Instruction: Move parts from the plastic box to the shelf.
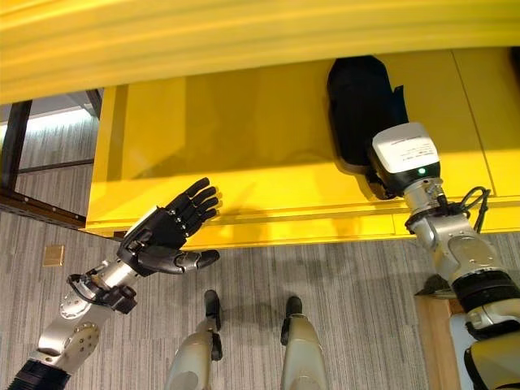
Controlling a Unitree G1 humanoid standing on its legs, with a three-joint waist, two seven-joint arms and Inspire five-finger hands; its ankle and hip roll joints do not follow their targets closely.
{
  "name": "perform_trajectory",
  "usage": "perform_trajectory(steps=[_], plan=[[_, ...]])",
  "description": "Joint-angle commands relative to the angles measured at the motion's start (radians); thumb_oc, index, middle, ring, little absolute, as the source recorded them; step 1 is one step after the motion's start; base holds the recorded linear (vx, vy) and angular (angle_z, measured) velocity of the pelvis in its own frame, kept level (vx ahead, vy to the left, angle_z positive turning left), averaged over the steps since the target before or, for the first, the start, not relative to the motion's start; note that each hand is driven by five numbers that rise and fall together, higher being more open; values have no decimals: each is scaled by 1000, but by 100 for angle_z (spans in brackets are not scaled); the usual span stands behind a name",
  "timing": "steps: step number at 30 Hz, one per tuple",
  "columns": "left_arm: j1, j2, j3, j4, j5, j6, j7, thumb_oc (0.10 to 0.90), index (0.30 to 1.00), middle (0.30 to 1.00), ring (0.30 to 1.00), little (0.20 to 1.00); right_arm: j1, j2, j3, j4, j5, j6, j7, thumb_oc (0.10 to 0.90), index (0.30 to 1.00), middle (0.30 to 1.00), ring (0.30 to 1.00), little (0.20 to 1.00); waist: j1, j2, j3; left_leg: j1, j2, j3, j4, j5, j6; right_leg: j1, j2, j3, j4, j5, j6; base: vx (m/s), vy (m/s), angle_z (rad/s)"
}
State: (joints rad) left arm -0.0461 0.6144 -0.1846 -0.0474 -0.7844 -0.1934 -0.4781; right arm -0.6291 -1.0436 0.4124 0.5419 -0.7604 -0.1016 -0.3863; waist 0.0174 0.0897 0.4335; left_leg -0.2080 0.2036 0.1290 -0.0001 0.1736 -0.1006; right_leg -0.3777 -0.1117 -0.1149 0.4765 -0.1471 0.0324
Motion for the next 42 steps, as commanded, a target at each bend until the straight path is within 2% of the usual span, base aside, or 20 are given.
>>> perform_trajectory(steps=[1, 12, 21, 25, 29, 34, 42], plan=[[-4, 33, 51, -133, -76, -75, -52, 900, 1000, 1000, 1000, 1000, -68, -166, -117, 141, 38, 179, -24, 400, 300, 300, 300, 300, -18, -36, -36, 55, 35, 9, 52, -64, -40, 120, 30, -51, -169, 8, -11, 0, 0, 0], [2, 41, 55, -139, -90, -64, -62, 900, 1000, 1000, 1000, 1000, -52, -188, -141, 169, 42, 178, -23, 400, 300, 300, 300, 300, -23, -40, -41, 65, 39, 15, 49, -63, -42, 123, 34, -46, -172, 10, -10, 0, 0, 0], [16, 56, 61, -141, -97, -65, -72, 900, 1000, 1000, 1000, 1000, -42, -237, -147, 200, 39, 166, -25, 400, 300, 300, 300, 300, -27, -47, -45, 70, 49, 17, 48, -54, -49, 126, 37, -42, -173, 9, -11, 10, -15, -4], [17, 60, 64, -139, -103, -64, -79, 900, 1000, 1000, 1000, 1000, -43, -241, -145, 198, 20, 142, -20, 400, 300, 300, 300, 300, -27, -49, -45, 67, 50, 16, 50, -54, -48, 121, 37, -42, -168, 8, -11, 0, -11, -3], [15, 62, 62, -136, -103, -59, -83, 900, 1000, 1000, 1000, 1000, -56, -251, -126, 159, -11, 86, -23, 400, 300, 300, 300, 300, -26, -53, -47, 65, 52, 14, 54, -56, -48, 120, 38, -42, -165, 6, -11, 0, 0, 0], [15, 62, 62, -135, -103, -58, -84, 900, 1000, 1000, 1000, 1000, -58, -252, -124, 158, -16, 82, -23, 400, 300, 300, 300, 300, -26, -53, -47, 65, 52, 14, 55, -57, -48, 119, 38, -42, -164, 6, -11, 0, 0, 0], [17, 68, 65, -133, -101, -44, -101, 900, 1000, 1000, 1000, 1000, -97, -250, -72, 50, -80, 14, 2, 400, 300, 300, 300, 300, -22, -59, -46, 52, 52, 4, 65, -63, -44, 110, 47, -29, -165, 9, -10, 9, -19, 0]])
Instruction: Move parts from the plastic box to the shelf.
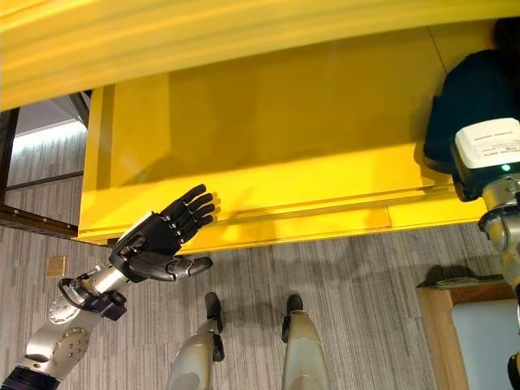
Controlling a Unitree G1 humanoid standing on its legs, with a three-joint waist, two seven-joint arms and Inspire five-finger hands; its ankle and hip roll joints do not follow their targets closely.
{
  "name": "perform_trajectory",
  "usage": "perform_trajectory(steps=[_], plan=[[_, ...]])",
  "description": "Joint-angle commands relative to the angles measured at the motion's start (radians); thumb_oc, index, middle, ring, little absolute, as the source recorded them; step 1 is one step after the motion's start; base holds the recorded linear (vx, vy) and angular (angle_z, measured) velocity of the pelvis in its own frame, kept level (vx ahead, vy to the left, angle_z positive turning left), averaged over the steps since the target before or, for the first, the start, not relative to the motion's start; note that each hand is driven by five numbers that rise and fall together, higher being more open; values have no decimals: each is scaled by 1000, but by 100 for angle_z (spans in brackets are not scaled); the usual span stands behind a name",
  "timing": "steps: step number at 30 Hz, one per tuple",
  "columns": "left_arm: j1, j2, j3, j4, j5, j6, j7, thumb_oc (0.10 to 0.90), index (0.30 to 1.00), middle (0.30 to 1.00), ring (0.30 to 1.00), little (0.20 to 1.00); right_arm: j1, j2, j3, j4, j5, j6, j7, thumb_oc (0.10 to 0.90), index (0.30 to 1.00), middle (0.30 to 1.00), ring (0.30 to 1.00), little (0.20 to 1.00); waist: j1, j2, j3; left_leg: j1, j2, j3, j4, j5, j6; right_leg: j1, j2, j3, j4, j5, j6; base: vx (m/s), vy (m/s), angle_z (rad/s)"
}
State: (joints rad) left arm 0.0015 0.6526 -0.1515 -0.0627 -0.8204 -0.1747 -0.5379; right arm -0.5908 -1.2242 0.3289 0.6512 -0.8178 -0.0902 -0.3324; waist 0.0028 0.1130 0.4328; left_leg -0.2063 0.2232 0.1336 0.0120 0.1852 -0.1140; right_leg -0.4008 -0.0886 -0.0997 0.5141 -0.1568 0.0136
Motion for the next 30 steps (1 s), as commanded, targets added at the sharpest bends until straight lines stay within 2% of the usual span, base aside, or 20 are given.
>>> perform_trajectory(steps=[1, 12, 18, 24, 30], plan=[[-31, 29, 29, -117, -61, -64, -38, 900, 1000, 1000, 1000, 1000, -138, -70, 17, -63, -41, -4, -58, 400, 300, 300, 300, 300, -7, -83, -46, 50, 32, -1, 52, -76, -30, 132, 24, -44, -201, 18, 9, 15, -30, 2], [-33, 38, 25, -112, -67, -57, -55, 900, 1000, 1000, 1000, 1000, -154, -64, 43, -70, -124, 14, -69, 400, 300, 300, 300, 300, 2, -83, -48, 36, 32, -7, 64, -79, -28, 127, 25, -50, -191, 13, 7, 3, -10, 1], [-39, 51, 18, -117, -73, -58, -56, 900, 1000, 1000, 1000, 1000, -160, -62, 45, -50, -160, 76, -139, 400, 300, 300, 300, 300, 5, -79, -39, 22, 31, -12, 69, -80, -26, 113, 27, -51, -178, 10, 8, -11, -6, 0], [-41, 50, 12, -117, -73, -65, -60, 900, 1000, 1000, 1000, 1000, -134, -48, 31, -52, -182, 114, -144, 400, 300, 300, 300, 300, 2, -75, -34, 20, 29, -9, 66, -81, -25, 109, 27, -50, -178, 11, 9, -5, -2, 0], [-46, 60, 4, -119, -85, -64, -61, 900, 1000, 1000, 1000, 1000, -158, -60, 33, -27, -213, 140, -271, 400, 300, 300, 300, 300, 3, -70, -35, 15, 26, -10, 69, -84, -24, 105, 24, -47, -177, 11, 8, 0, 0, 0]])
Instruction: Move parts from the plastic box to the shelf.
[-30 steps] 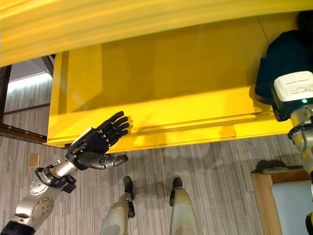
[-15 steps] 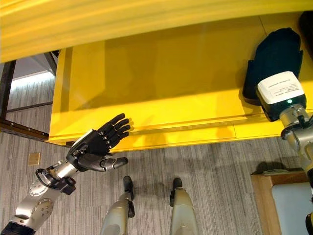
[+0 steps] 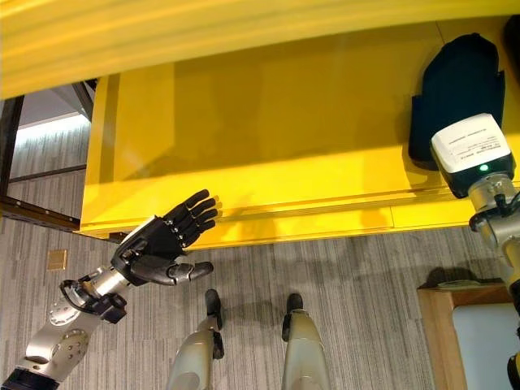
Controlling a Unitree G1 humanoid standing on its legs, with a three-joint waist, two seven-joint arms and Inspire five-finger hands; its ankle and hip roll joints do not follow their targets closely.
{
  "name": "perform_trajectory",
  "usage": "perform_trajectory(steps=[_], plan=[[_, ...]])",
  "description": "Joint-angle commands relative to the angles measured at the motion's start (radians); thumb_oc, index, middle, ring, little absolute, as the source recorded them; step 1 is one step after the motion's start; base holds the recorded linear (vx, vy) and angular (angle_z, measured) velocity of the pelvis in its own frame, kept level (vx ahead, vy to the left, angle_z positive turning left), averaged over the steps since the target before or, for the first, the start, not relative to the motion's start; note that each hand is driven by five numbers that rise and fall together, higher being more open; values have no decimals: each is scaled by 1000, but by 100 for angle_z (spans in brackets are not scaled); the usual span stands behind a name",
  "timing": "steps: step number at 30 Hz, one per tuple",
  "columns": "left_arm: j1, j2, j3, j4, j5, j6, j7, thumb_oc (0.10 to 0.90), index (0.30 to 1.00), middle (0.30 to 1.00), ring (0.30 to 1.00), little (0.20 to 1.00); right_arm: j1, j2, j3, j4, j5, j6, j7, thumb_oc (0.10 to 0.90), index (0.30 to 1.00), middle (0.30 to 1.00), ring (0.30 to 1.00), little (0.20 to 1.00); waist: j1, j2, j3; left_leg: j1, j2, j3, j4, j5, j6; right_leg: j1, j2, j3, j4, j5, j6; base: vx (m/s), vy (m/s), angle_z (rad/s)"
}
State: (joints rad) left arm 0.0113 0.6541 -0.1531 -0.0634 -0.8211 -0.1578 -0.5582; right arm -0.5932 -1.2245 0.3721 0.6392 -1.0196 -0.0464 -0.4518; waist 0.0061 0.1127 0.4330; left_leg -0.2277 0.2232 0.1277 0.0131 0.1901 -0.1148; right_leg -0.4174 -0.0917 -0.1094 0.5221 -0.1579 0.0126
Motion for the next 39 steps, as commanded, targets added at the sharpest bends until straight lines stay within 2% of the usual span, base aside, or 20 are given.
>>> perform_trajectory(steps=[1, 4, 7, 14, 25, 31, 32, 35, 39], plan=[[-57, 60, 1, -116, -85, -85, -40, 900, 1000, 1000, 1000, 1000, -168, -61, -12, -1, -30, 84, -204, 400, 300, 300, 300, 300, 1, -67, -37, 36, 25, -4, 67, -89, -24, 122, 26, -38, -187, 11, 9, 0, 0, 0], [-54, 57, -3, -123, -81, -79, -42, 900, 1000, 1000, 1000, 1000, -188, -68, -19, -23, -92, 50, -266, 400, 300, 300, 300, 300, 3, -63, -39, 35, 23, -6, 67, -87, -26, 125, 27, -39, -190, 9, 10, 0, 0, 0], [-50, 55, -1, -133, -80, -72, -47, 900, 1000, 1000, 1000, 1000, -195, -73, -23, -56, -121, 32, -259, 400, 300, 300, 300, 300, 5, -63, -41, 33, 21, -7, 69, -90, -26, 124, 26, -40, -191, 8, 10, 0, 0, 0], [-49, 61, -10, -141, -86, -57, -48, 900, 1000, 1000, 1000, 1000, -205, -82, -9, -100, -141, 38, -236, 400, 300, 300, 300, 300, 6, -64, -48, 30, 21, -7, 71, -92, -26, 128, 27, -39, -198, 9, 11, 0, 0, 0], [-58, 78, -8, -135, -95, -71, -45, 900, 1000, 1000, 1000, 1000, -221, -83, 5, -80, -147, 51, -233, 400, 300, 300, 300, 300, 15, -64, -44, 11, 16, -15, 87, -104, -21, 112, 24, -48, -172, 1, 9, 2, -1, 1], [-63, 83, -13, -128, -96, -74, -54, 900, 1000, 1000, 1000, 1000, -220, -86, 22, -60, -116, 77, -184, 400, 300, 300, 300, 300, 14, -64, -39, 11, 16, -12, 80, -103, -21, 112, 27, -50, -175, 2, 8, -6, -2, 1], [-64, 83, -16, -126, -101, -77, -54, 900, 1000, 1000, 1000, 1000, -216, -88, 25, -53, -67, 109, -145, 400, 300, 300, 300, 300, 12, -64, -38, 10, 16, -10, 79, -102, -22, 111, 27, -49, -174, 2, 8, -14, -1, 4], [-65, 86, -14, -130, -105, -77, -51, 900, 1000, 1000, 1000, 1000, -206, -88, 17, -22, 19, 138, -118, 400, 300, 300, 300, 300, 9, -65, -36, 11, 17, -8, 78, -103, -21, 110, 26, -48, -176, 3, 9, -13, 3, 3], [-69, 86, -12, -130, -104, -85, -52, 900, 1000, 1000, 1000, 1000, -181, -75, 2, 1, 47, 132, -111, 400, 300, 300, 300, 300, 3, -64, -27, 14, 16, -5, 71, -102, -20, 108, 27, -44, -181, 8, 9, -35, 16, 3]])
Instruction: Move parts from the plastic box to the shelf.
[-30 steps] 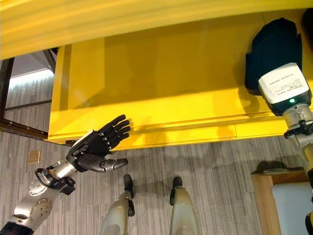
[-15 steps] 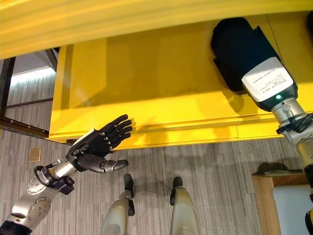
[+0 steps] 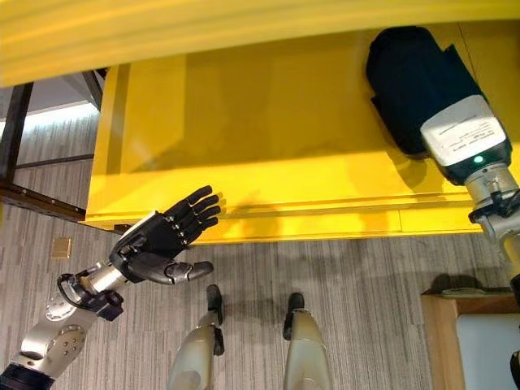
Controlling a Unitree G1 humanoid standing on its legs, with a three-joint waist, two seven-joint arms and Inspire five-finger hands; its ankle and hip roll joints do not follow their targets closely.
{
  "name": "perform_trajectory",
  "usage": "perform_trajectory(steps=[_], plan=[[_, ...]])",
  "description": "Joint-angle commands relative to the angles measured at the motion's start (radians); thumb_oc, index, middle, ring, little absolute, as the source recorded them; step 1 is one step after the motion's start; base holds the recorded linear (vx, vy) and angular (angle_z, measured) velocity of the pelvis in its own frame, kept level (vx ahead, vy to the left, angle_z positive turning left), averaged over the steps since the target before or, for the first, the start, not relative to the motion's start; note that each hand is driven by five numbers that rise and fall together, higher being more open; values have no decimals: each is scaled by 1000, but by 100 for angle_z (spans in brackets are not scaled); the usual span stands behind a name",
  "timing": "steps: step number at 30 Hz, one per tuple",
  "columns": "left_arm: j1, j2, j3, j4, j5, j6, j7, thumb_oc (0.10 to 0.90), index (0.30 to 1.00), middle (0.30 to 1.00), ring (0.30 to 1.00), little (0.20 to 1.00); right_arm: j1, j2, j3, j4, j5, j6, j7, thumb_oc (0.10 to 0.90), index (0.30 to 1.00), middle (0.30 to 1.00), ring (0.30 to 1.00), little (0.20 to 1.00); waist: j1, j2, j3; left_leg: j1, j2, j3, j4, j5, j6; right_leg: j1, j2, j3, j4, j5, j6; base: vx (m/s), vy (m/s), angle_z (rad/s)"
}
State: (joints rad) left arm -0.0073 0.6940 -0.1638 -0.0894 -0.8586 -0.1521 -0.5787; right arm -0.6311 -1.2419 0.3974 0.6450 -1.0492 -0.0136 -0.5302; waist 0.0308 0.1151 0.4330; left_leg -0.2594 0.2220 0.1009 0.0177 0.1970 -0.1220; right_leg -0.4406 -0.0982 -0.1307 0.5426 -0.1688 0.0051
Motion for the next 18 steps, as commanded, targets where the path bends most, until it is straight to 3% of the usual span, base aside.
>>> perform_trajectory(steps=[1, 2, 3, 4, 5, 18], plan=[[-55, 46, 0, -106, -68, -88, -29, 900, 1000, 1000, 1000, 1000, -144, -55, -22, 7, 82, 91, -44, 400, 300, 300, 300, 300, -21, -66, -26, 47, 16, 22, 65, -109, -13, 132, 32, -22, -204, 20, 17, 0, 0, 0], [-60, 44, -1, -103, -67, -87, -27, 900, 1000, 1000, 1000, 1000, -154, -53, -17, 13, 73, 81, -41, 400, 300, 300, 300, 300, -22, -66, -25, 49, 16, 23, 62, -109, -13, 134, 32, -21, -205, 20, 18, 0, 0, 0], [-63, 42, -2, -100, -68, -86, -28, 900, 1000, 1000, 1000, 1000, -162, -53, -11, 19, 66, 71, -41, 551, 511, 511, 511, 511, -22, -65, -25, 51, 16, 24, 61, -109, -13, 135, 32, -20, -206, 20, 18, 0, 0, 0], [-64, 42, -2, -100, -69, -86, -28, 900, 1000, 1000, 1000, 1000, -165, -53, -8, 22, 61, 68, -41, 641, 638, 638, 638, 638, -22, -65, -25, 50, 16, 24, 61, -109, -13, 135, 32, -20, -205, 20, 18, 0, 0, 0], [-65, 36, -1, -101, -64, -86, -25, 900, 1000, 1000, 1000, 1000, -170, -52, 2, 34, 80, 67, -42, 900, 1000, 1000, 1000, 1000, -22, -64, -25, 53, 16, 25, 59, -108, -13, 136, 30, -19, -208, 21, 18, 0, 0, 0], [-61, 20, 0, -106, -60, -79, -23, 900, 1000, 1000, 1000, 1000, -192, -37, 28, -17, 49, -12, -14, 900, 1000, 1000, 1000, 1000, -23, -67, -35, 64, 16, 29, 52, -106, -15, 144, 29, -17, -213, 20, 17, 0, 0, 0]])
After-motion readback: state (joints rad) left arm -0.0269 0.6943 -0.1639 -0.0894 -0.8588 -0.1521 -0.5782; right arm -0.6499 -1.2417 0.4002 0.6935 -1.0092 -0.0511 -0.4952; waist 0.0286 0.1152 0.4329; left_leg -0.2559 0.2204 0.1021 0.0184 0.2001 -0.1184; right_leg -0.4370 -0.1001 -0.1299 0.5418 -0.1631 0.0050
